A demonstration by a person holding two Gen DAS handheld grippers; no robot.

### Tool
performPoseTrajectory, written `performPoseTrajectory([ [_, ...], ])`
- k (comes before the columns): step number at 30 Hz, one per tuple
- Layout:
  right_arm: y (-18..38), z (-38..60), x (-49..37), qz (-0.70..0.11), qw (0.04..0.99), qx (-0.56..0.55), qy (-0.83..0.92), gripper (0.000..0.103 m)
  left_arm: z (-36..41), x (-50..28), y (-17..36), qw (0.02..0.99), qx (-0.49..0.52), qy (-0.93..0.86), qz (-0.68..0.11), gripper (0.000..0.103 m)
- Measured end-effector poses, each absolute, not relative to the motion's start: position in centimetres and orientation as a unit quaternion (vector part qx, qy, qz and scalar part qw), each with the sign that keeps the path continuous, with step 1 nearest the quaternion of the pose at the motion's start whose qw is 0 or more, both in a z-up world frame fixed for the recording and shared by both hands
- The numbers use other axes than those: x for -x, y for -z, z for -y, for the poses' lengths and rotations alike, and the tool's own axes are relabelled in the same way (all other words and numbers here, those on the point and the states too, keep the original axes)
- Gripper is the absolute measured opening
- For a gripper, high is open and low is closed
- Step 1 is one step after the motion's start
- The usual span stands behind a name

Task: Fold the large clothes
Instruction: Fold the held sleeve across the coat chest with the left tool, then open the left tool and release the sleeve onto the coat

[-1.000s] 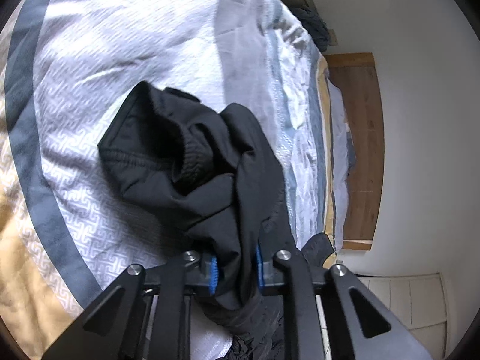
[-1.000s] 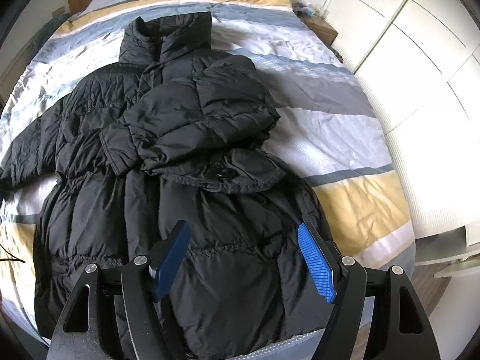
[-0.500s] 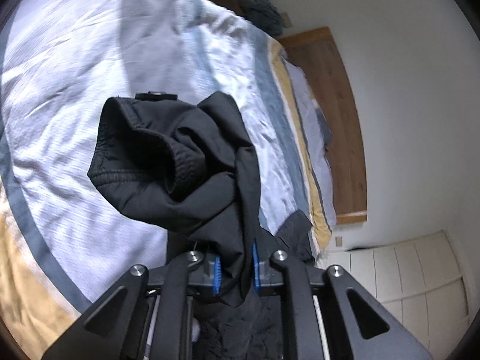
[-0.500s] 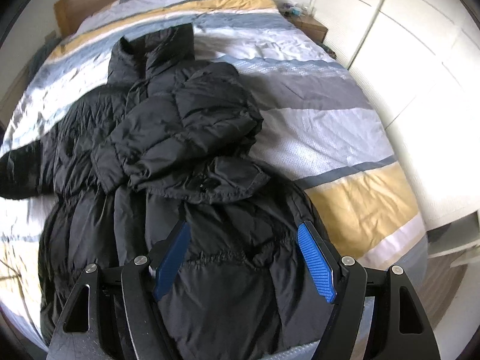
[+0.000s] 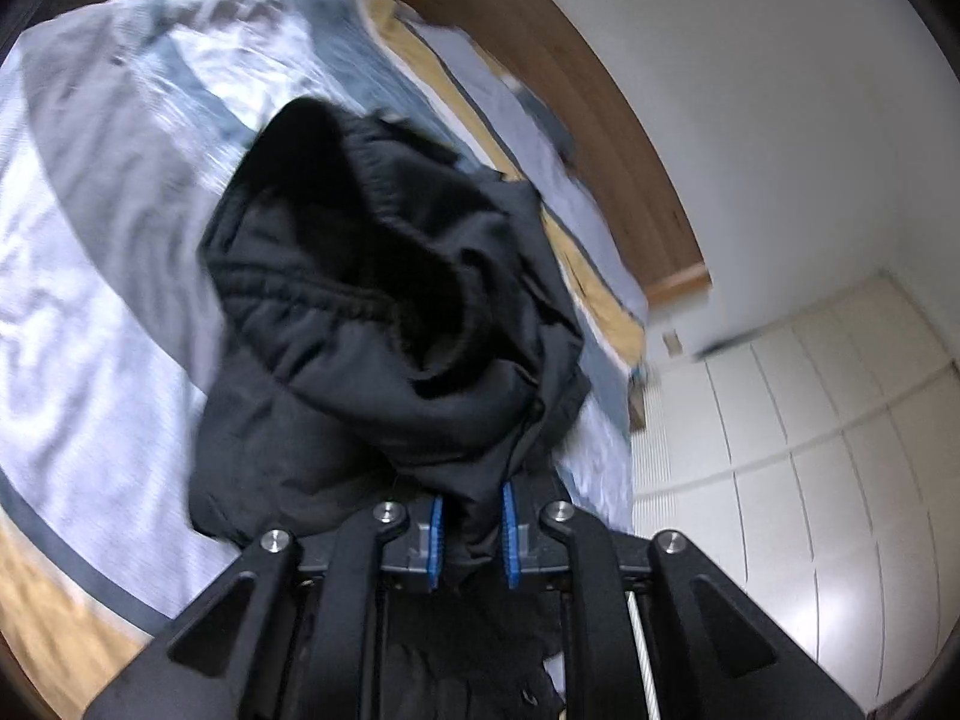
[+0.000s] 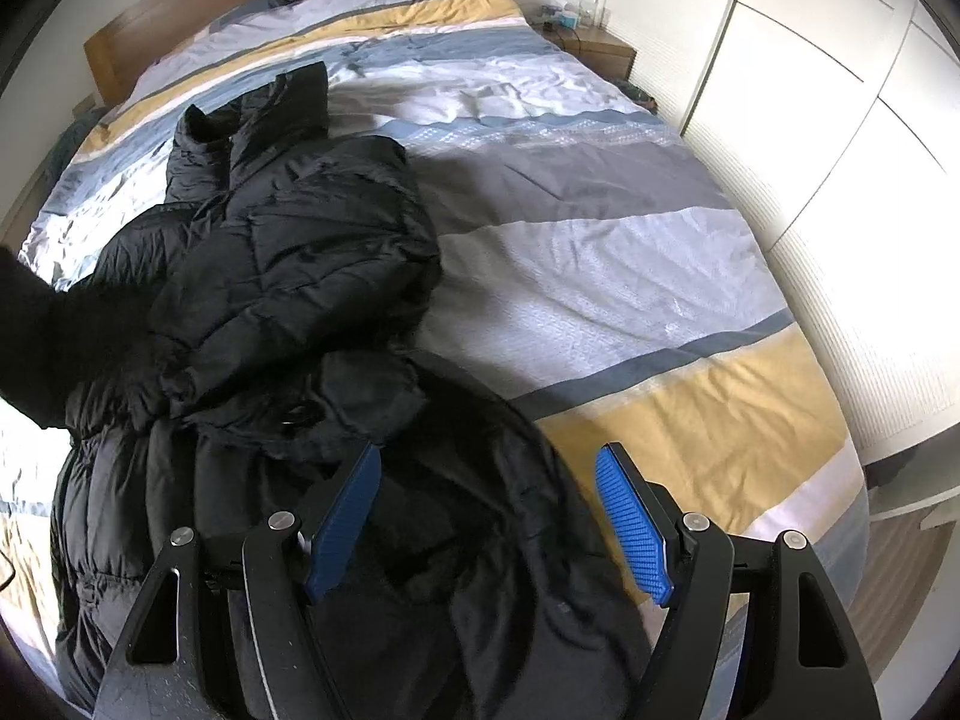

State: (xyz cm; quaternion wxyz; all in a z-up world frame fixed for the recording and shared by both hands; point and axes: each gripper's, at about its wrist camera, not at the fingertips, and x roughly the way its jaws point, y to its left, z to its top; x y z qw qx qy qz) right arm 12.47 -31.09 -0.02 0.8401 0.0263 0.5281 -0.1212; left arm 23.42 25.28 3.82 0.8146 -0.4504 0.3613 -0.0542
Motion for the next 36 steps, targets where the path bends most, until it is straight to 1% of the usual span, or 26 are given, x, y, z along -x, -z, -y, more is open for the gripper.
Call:
performPoseTrajectory([
  [7, 0.1, 33.7, -12.2, -0.524, 0.844, -0.024, 0.113, 0.073, -14.3, -24.9, -3.4, 0.802, 0.419, 0.114, -0.411, 0.013],
  [12, 1.2, 34.7, -11.9, -0.533, 0.838, -0.031, 0.114, 0.073, -6.6, -26.0, -1.9, 0.796, 0.36, 0.147, -0.465, 0.013],
  [15, 1.8, 35.0, -11.7, -0.537, 0.835, -0.034, 0.112, 0.073, -1.9, -26.3, 0.0, 0.794, 0.316, 0.154, -0.497, 0.013],
  [19, 2.4, 35.0, -11.1, -0.545, 0.831, -0.031, 0.105, 0.073, 1.2, -26.4, 3.4, 0.787, 0.266, 0.14, -0.538, 0.013],
  [25, 3.5, 34.8, -10.7, -0.557, 0.824, -0.03, 0.098, 0.073, 2.3, -24.9, 6.3, 0.778, 0.228, 0.134, -0.569, 0.013],
  [31, 3.9, 34.0, -11.3, -0.561, 0.823, -0.027, 0.09, 0.073, 2.4, -23.5, 6.7, 0.782, 0.207, 0.137, -0.571, 0.015],
  [32, 3.9, 33.7, -11.3, -0.561, 0.823, -0.025, 0.088, 0.073, 1.2, -23.3, 6.9, 0.782, 0.204, 0.138, -0.572, 0.017],
  [33, 3.9, 33.4, -11.4, -0.561, 0.823, -0.023, 0.085, 0.073, 1.2, -23.0, 6.9, 0.78, 0.201, 0.141, -0.575, 0.022],
  [34, 3.9, 33.2, -11.5, -0.562, 0.823, -0.021, 0.082, 0.073, 1.3, -24.4, 7.5, 0.778, 0.202, 0.144, -0.578, 0.026],
  [35, 3.9, 32.8, -11.7, -0.562, 0.823, -0.018, 0.079, 0.073, 1.1, -24.6, 7.9, 0.776, 0.202, 0.147, -0.579, 0.032],
  [36, 3.8, 32.5, -11.9, -0.562, 0.824, -0.016, 0.077, 0.073, 1.1, -24.3, 7.9, 0.774, 0.2, 0.154, -0.58, 0.033],
])
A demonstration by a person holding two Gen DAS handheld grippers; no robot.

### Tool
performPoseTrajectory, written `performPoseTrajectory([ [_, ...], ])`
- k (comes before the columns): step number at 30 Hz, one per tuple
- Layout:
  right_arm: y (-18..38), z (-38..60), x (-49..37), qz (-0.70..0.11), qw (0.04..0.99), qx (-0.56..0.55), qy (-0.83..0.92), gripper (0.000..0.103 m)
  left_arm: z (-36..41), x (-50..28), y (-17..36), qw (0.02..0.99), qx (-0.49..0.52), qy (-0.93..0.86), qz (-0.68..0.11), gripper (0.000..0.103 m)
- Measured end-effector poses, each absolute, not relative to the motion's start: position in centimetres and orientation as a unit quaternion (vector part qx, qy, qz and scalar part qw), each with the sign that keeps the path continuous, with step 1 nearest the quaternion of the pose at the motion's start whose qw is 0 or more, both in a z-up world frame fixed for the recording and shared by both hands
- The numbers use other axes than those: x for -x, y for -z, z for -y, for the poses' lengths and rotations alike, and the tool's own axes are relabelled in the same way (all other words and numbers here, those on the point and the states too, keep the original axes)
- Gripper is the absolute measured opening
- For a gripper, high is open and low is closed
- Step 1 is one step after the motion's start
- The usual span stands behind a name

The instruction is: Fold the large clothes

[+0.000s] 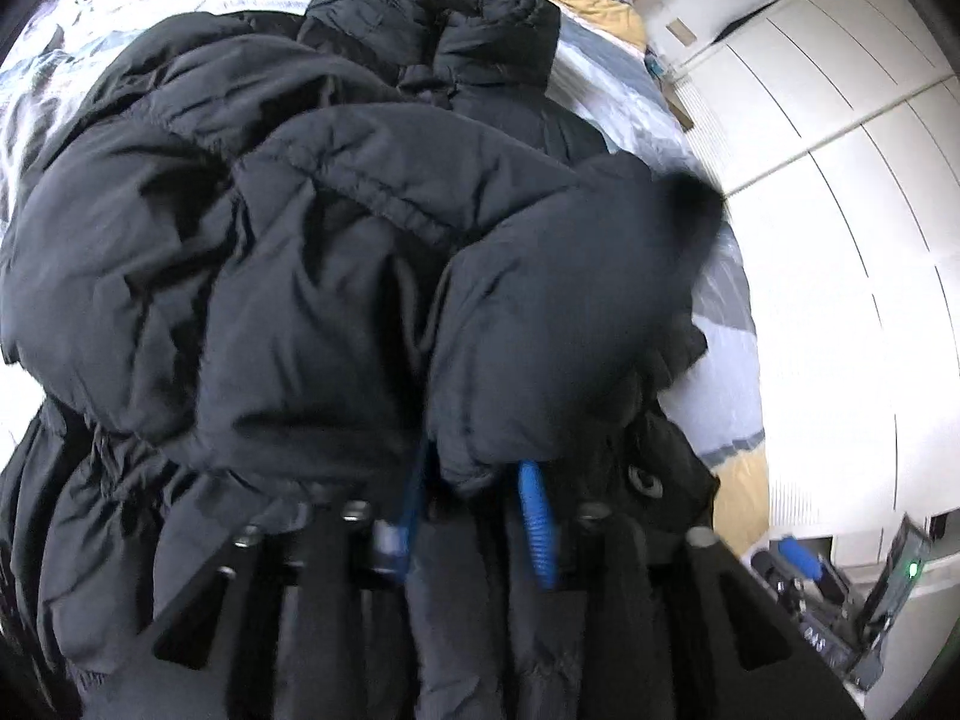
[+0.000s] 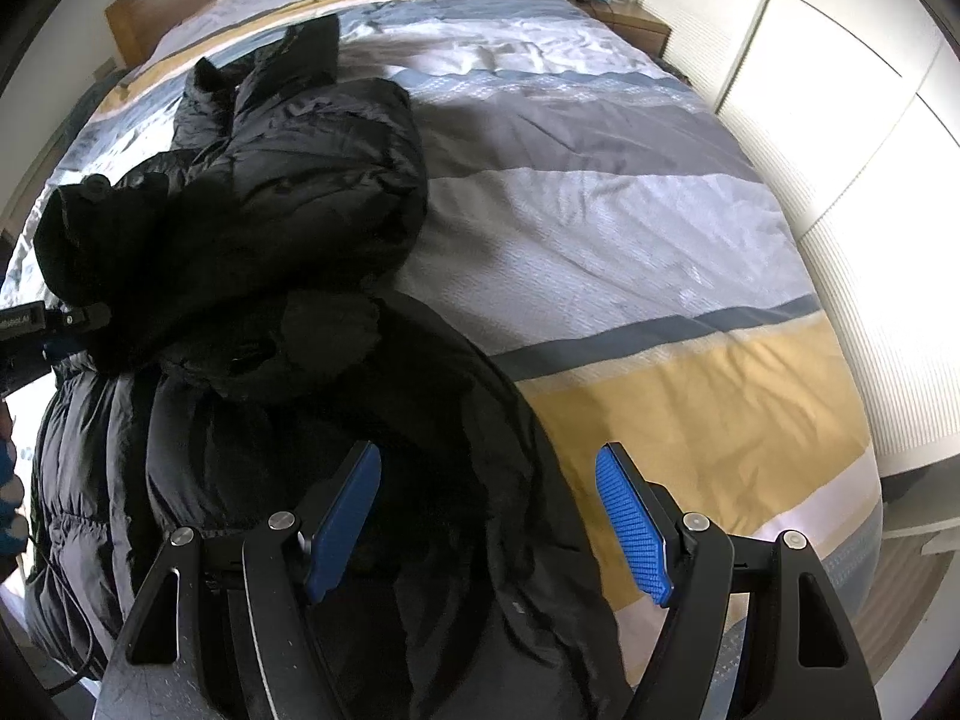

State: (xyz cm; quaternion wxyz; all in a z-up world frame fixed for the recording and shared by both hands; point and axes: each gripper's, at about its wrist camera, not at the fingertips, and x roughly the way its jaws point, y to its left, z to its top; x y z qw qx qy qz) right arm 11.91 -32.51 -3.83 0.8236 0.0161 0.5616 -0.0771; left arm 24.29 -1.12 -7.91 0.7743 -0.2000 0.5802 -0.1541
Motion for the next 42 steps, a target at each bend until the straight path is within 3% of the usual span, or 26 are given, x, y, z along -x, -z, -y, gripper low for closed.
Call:
performPoseTrajectory([
  [8, 2.3, 29.1, -14.1, -0.544, 0.837, 0.001, 0.055, 0.073, -0.1, -22.2, 7.2, 0.774, 0.201, 0.183, -0.572, 0.033],
  [26, -1.7, 11.3, -23.4, -0.456, 0.884, 0.043, -0.096, 0.073, -16.1, -25.3, 3.4, 0.846, 0.139, 0.075, -0.51, 0.036],
  [33, 2.6, 8.1, -25.2, -0.476, 0.87, 0.074, -0.107, 0.073, -14.3, -28.1, 6.7, 0.838, 0.136, 0.1, -0.52, 0.036],
  [42, 10.4, 12.4, -25.2, -0.511, 0.851, 0.068, -0.102, 0.077, -11.4, -28.0, 13.3, 0.847, 0.099, 0.091, -0.515, 0.042],
])
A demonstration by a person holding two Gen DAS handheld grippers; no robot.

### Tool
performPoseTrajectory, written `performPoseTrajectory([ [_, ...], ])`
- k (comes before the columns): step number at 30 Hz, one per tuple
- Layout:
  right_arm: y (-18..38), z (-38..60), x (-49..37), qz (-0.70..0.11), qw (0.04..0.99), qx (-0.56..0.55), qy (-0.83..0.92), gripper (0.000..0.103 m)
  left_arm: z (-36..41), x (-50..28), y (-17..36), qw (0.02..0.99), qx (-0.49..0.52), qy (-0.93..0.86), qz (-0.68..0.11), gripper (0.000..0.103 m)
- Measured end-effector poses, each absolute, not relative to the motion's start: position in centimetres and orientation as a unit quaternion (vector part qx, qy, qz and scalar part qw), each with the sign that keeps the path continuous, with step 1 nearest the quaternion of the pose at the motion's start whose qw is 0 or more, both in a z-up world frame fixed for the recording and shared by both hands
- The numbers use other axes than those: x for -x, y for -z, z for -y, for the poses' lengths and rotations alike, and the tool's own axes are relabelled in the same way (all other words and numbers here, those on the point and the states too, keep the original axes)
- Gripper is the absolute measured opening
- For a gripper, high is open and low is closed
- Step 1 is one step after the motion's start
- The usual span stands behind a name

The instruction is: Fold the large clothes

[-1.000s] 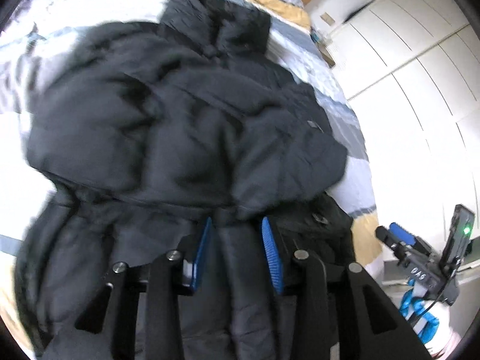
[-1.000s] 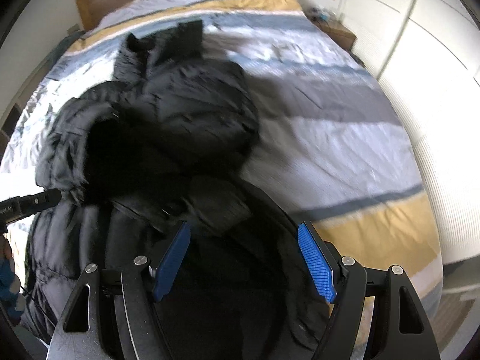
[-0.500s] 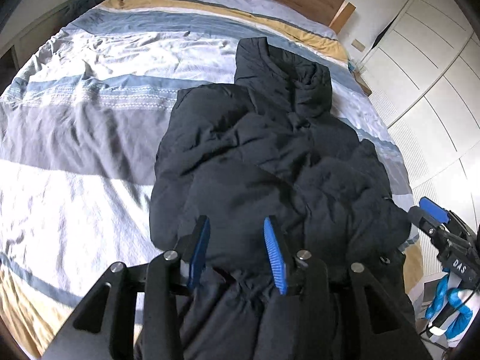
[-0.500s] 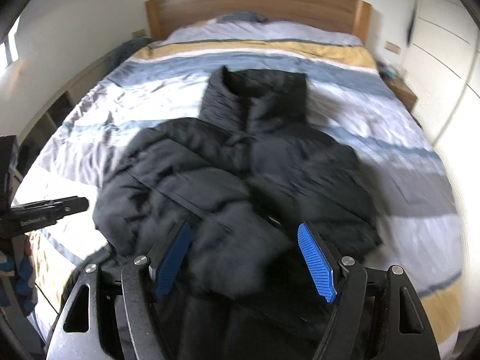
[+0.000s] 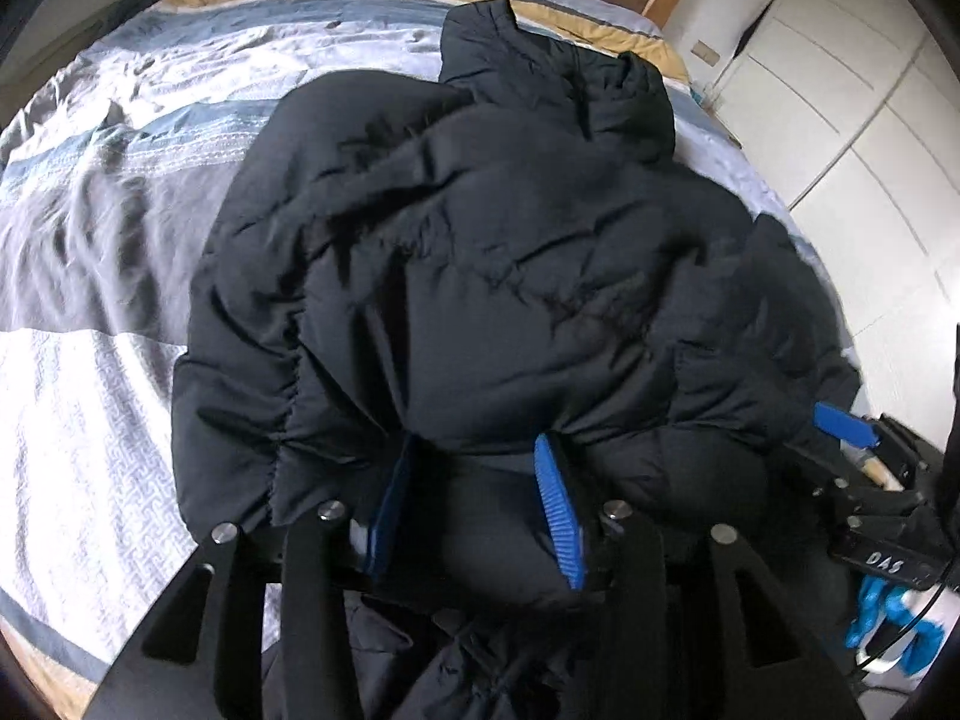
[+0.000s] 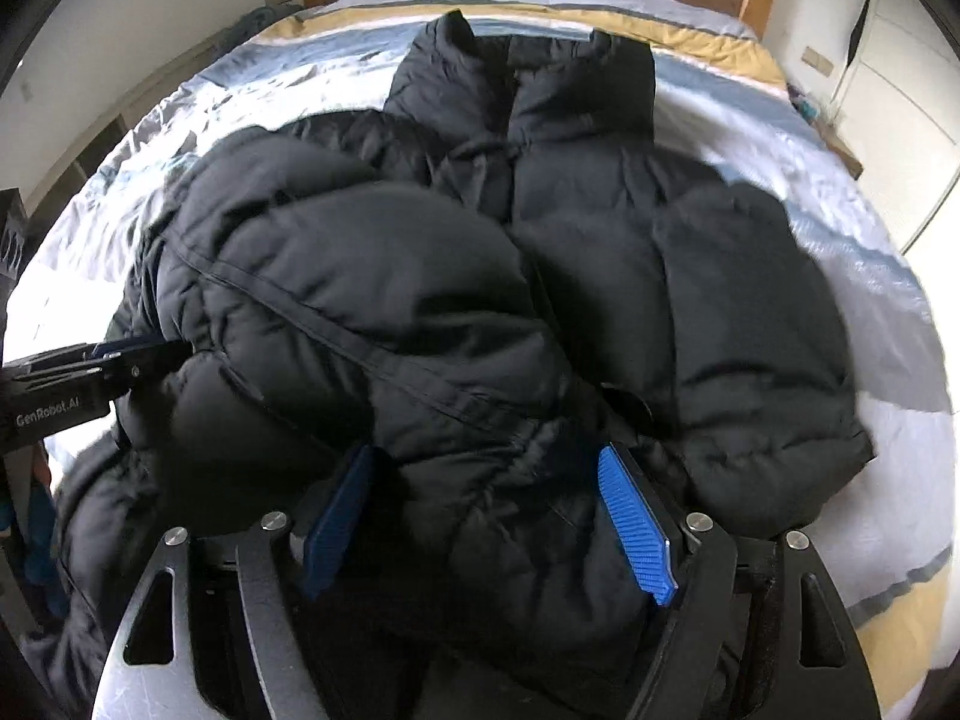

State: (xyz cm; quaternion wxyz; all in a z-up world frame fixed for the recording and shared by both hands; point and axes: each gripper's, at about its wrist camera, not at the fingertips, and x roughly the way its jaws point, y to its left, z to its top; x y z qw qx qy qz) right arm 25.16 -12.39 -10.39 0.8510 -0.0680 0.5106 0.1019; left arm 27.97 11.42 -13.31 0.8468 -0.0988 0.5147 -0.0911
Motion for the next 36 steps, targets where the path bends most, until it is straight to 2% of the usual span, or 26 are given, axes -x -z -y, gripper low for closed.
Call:
performPoseTrajectory([
  [6, 11.0, 14.1, -23.4, -0.511, 0.849, 0.063, -0.124, 0.077, -9.9, -27.0, 13.4, 0.855, 0.054, 0.064, -0.511, 0.05],
  [13, 9.4, 15.0, -22.5, -0.519, 0.842, 0.076, -0.125, 0.077, -8.5, -25.5, 10.8, 0.859, 0.036, 0.025, -0.509, 0.05],
  [23, 5.2, 12.9, -22.3, -0.478, 0.861, 0.096, -0.149, 0.077, -8.2, -25.2, 9.2, 0.863, 0.026, 0.017, -0.505, 0.051],
  [28, 7.8, 12.5, -23.7, -0.495, 0.852, 0.098, -0.138, 0.077, -8.1, -25.5, 10.4, 0.858, 0.018, 0.017, -0.513, 0.051],
  [31, 9.5, 13.2, -23.9, -0.513, 0.844, 0.091, -0.131, 0.077, -8.1, -25.6, 11.3, 0.857, 0.012, 0.013, -0.514, 0.06],
  [36, 10.3, 14.5, -23.7, -0.517, 0.841, 0.078, -0.136, 0.079, -8.2, -25.8, 11.9, 0.857, 0.012, 0.013, -0.515, 0.064],
])
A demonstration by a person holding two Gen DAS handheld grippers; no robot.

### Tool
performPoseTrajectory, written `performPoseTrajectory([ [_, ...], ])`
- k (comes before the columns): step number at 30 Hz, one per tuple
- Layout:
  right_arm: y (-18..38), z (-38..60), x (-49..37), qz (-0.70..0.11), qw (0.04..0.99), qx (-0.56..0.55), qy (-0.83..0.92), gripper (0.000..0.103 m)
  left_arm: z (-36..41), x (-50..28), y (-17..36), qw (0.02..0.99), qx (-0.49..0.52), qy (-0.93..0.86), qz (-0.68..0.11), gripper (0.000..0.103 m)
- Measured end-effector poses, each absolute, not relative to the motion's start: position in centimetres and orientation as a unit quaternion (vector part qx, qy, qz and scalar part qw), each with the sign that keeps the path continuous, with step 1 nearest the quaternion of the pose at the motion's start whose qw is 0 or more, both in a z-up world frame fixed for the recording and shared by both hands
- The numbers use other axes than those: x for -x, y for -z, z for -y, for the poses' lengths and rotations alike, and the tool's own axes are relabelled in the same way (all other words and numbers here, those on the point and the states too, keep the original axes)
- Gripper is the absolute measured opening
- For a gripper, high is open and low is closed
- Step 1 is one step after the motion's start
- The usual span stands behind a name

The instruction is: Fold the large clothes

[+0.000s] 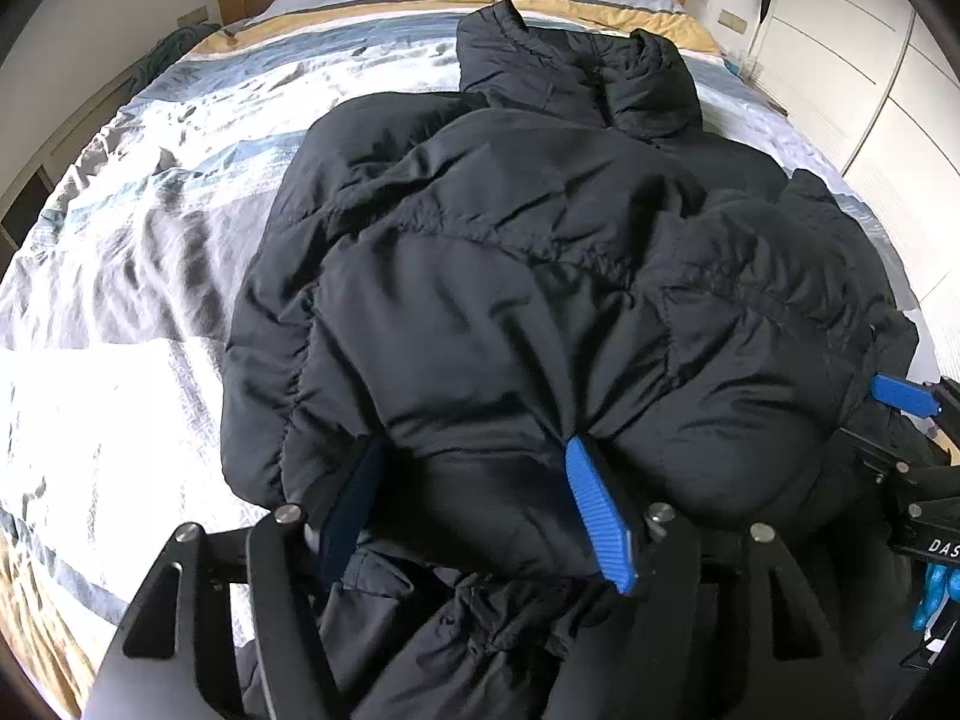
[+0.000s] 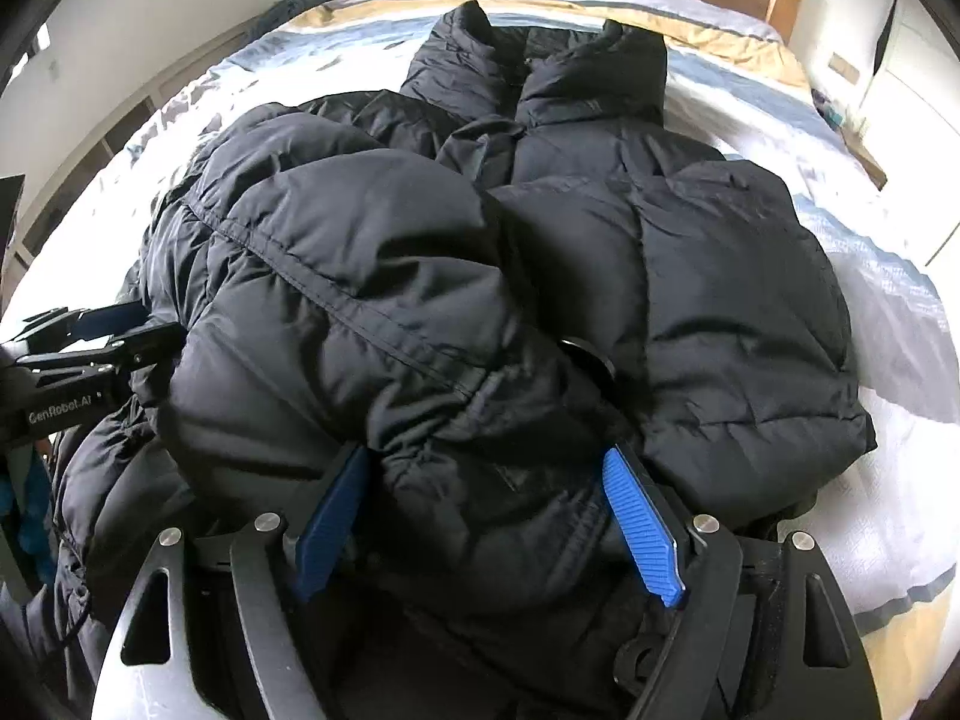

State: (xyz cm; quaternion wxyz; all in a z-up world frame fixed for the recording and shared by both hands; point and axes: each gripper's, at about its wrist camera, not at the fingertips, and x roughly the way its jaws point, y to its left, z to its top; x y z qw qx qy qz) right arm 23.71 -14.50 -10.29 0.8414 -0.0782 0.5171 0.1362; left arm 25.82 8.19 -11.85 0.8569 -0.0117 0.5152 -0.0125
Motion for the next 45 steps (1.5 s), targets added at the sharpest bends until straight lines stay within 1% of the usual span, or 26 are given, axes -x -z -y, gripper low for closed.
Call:
performPoseTrajectory([
  [4, 10.7, 15.1, -23.8, -0.516, 0.841, 0.073, -0.142, 0.082, -8.0, -25.9, 12.1, 0.857, 0.008, 0.008, -0.515, 0.065],
  [9, 10.7, 15.7, -23.6, -0.516, 0.841, 0.06, -0.151, 0.082, -8.4, -25.6, 11.7, 0.857, 0.024, 0.009, -0.514, 0.065],
  [17, 8.6, 18.4, -23.1, -0.519, 0.839, 0.068, -0.15, 0.082, -10.8, -25.8, 8.2, 0.859, 0.046, -0.003, -0.51, 0.065],
  [23, 6.4, 23.5, -25.7, -0.521, 0.844, 0.028, -0.123, 0.082, -13.3, -29.0, 6.2, 0.861, 0.047, -0.003, -0.507, 0.065],
  [28, 4.8, 26.6, -31.6, -0.495, 0.862, -0.005, -0.105, 0.082, -16.8, -35.0, 5.5, 0.863, 0.094, -0.002, -0.497, 0.065],
  [35, 5.2, 28.0, -42.7, -0.472, 0.874, -0.061, -0.103, 0.082, -20.2, -45.4, 5.9, 0.859, 0.128, 0.005, -0.496, 0.065],
  [40, 6.5, 27.9, -51.1, -0.462, 0.871, -0.11, -0.127, 0.082, -20.1, -53.2, 6.8, 0.859, 0.158, 0.03, -0.486, 0.065],
  [45, 8.6, 27.4, -58.1, -0.463, 0.86, -0.162, -0.142, 0.082, -18.3, -60.1, 9.4, 0.848, 0.201, 0.056, -0.488, 0.065],
])
